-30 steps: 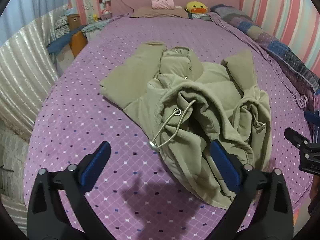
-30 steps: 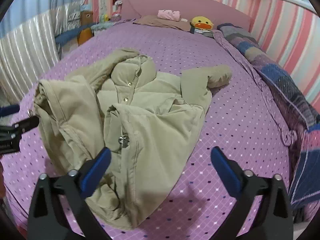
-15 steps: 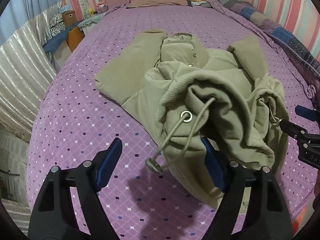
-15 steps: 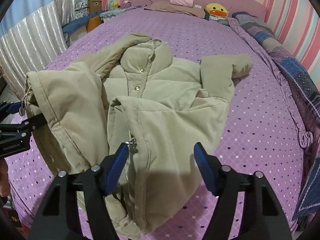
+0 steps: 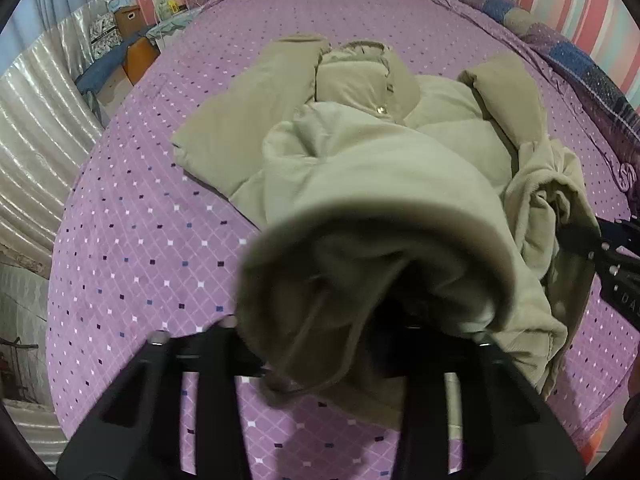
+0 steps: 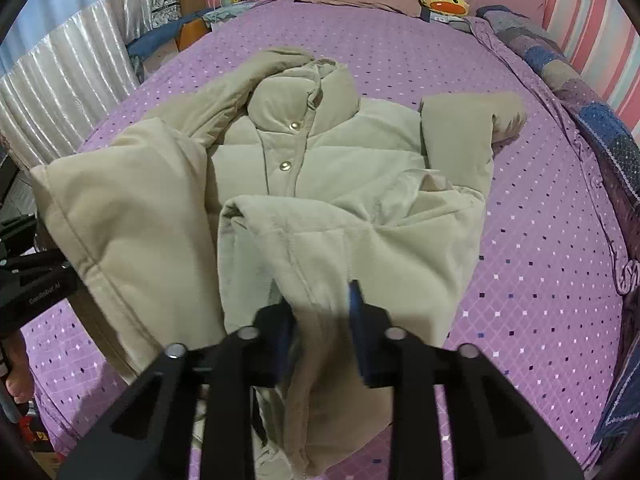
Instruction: Fold large clothes
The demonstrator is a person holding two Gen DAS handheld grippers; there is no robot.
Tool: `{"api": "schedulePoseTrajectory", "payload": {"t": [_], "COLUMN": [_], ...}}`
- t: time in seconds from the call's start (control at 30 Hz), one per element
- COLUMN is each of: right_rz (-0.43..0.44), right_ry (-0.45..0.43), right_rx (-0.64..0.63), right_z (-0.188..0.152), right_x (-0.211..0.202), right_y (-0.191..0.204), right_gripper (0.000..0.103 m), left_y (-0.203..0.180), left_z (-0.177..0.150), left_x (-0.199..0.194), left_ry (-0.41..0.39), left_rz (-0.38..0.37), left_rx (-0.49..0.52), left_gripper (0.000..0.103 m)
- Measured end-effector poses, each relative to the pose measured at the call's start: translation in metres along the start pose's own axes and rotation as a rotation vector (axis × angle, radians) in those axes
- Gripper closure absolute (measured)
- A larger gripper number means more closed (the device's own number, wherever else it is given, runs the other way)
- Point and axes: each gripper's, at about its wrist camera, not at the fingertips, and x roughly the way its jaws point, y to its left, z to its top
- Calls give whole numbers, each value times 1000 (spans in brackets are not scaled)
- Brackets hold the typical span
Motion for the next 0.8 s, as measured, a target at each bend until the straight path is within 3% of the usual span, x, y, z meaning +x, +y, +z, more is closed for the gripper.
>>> {"api": "schedulePoseTrajectory", "payload": {"t": [0.07, 0.17, 0.37, 0.57, 0.8], "right_rz": [-8, -24, -66, -136, -168], "right_ry": [-7, -25, -83, -122, -108], "right_rx": [-4, 6, 92, 202, 354], "right_z": [-1, -3, -14, -42, -87], "right_x": [-3, -9, -31, -59, -69], "right_y": [0, -3, -27, -70, -129], "right_gripper": [87, 88, 89, 89, 89], "left_y": [1, 6, 22, 38, 60], "left_z": [-2, -5, -22, -44, -75], "left_x": [1, 1, -6, -14, -22], "left_ry": [0, 10, 17, 22, 11], "left_rz": [8, 13, 45, 60, 56], "left_rx": [-2, -17, -75, -144, -221], "left_gripper": [76, 84, 90, 92, 94]}}
